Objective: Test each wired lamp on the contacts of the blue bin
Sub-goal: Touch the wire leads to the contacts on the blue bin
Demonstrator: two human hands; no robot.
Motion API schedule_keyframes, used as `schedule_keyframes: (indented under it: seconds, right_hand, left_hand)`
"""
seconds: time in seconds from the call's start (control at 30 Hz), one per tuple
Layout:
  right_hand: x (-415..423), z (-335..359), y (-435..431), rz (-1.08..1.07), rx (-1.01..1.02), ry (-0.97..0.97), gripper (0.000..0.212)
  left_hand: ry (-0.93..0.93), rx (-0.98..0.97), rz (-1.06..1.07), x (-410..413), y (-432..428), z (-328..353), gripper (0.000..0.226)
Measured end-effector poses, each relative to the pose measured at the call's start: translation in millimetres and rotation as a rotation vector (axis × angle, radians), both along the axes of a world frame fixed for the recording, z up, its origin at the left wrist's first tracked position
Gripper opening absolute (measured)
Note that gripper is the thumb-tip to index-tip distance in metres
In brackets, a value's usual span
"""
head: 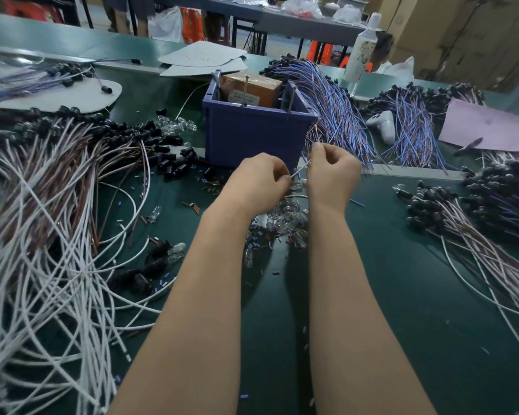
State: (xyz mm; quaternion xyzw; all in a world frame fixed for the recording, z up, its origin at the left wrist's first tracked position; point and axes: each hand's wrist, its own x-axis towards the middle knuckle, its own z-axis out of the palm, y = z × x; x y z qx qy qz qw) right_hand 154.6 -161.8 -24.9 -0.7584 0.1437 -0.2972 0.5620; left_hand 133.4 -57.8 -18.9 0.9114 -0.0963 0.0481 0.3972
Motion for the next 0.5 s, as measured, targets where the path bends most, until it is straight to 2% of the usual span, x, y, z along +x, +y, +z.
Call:
schedule_keyframes:
  seconds: [0.23,0.33,0.5]
  right_hand:
    - [-3,-3,-1,-0.026,0.017,-0.021,0.015]
    - [-2,0,-3,-0.011,0.096,-0.067,0.021]
    - [-2,2,0,0.044,0.023,-0.143,0.033]
  left_hand:
    - [0.072,0.058,-0.076,-3,3,8,0.016]
    - [0.090,0.054,-0.058,-2,9,8,0.018]
    - [-0.067,-0.381,0.264,3,19,10,0.017]
